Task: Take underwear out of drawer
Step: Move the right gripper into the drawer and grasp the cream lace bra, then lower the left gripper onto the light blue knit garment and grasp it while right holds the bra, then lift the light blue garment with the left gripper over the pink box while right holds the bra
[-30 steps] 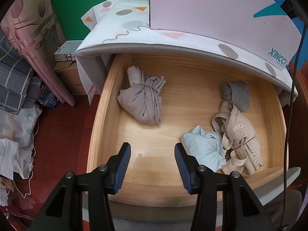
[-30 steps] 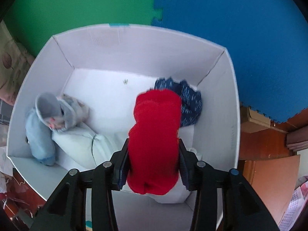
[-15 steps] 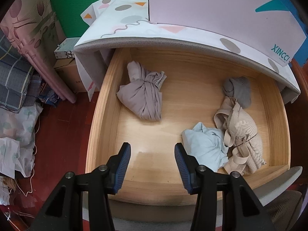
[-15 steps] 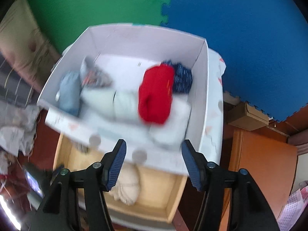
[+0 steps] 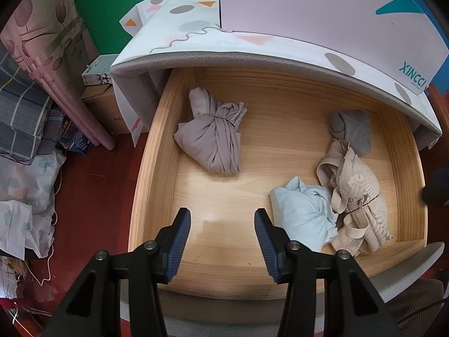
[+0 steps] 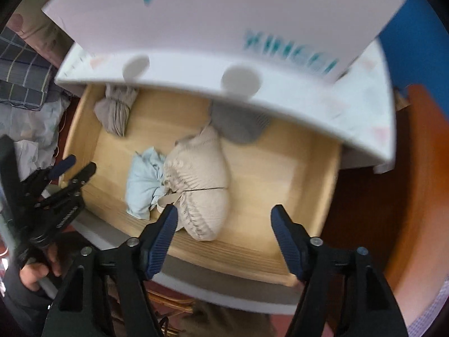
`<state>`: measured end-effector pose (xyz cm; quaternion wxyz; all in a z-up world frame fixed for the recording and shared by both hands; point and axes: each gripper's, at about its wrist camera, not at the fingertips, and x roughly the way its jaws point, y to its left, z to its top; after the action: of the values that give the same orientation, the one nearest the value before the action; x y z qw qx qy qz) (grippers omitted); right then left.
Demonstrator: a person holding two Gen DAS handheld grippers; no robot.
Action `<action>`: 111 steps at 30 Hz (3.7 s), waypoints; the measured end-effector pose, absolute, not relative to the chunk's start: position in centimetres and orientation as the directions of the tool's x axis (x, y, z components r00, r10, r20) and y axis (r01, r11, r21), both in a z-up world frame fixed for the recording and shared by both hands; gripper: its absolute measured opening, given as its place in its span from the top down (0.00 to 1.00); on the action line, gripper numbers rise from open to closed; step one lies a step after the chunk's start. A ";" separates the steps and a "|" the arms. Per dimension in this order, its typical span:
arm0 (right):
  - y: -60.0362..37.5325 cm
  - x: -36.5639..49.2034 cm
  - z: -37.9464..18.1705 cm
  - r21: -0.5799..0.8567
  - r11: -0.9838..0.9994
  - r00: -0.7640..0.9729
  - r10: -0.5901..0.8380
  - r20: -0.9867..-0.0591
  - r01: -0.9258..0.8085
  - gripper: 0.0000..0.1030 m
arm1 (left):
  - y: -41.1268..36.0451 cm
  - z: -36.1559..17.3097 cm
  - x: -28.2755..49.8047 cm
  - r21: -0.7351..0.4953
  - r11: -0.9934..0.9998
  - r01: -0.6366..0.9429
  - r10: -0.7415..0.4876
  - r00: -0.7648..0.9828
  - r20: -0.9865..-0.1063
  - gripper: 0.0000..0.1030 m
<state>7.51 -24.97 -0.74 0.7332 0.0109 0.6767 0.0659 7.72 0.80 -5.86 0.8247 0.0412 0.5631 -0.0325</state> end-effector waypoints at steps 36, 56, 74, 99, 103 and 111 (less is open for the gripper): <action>-29.1 7.4 -10.6 -0.068 0.995 -0.020 -0.067 -0.998 0.079 0.41 | 0.7 -6.2 7.9 0.024 0.995 0.101 -0.013 0.349 -0.937 0.53; -28.9 6.5 -10.8 -0.044 0.997 -0.016 -0.043 -0.999 0.067 0.42 | -1.1 -7.5 8.5 -0.049 0.992 0.114 -0.070 0.191 -0.979 0.53; -29.5 6.4 -10.4 -0.030 0.998 -0.013 -0.029 -0.999 0.060 0.39 | -7.1 -11.4 12.3 -0.122 0.988 0.091 -0.121 -0.015 -0.993 0.42; -29.1 6.3 -10.3 -0.035 0.998 -0.019 -0.034 -0.999 0.058 0.38 | -7.9 -14.9 12.8 -0.163 0.984 0.075 -0.152 -0.133 -0.979 0.60; -29.1 6.3 -10.4 -0.036 0.998 -0.020 -0.035 -0.999 0.059 0.38 | -7.0 -14.5 12.1 -0.155 0.985 0.082 -0.144 -0.122 -0.982 0.61; -28.7 6.4 -10.5 -0.046 0.997 -0.026 -0.045 -0.999 0.055 0.38 | -5.2 -14.0 11.1 -0.131 0.987 0.097 -0.121 -0.103 -0.987 0.61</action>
<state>6.40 -28.72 -10.48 0.6979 0.0034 0.7153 -0.0357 11.12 -5.24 -13.99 0.6696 -0.0079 0.7382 -0.0815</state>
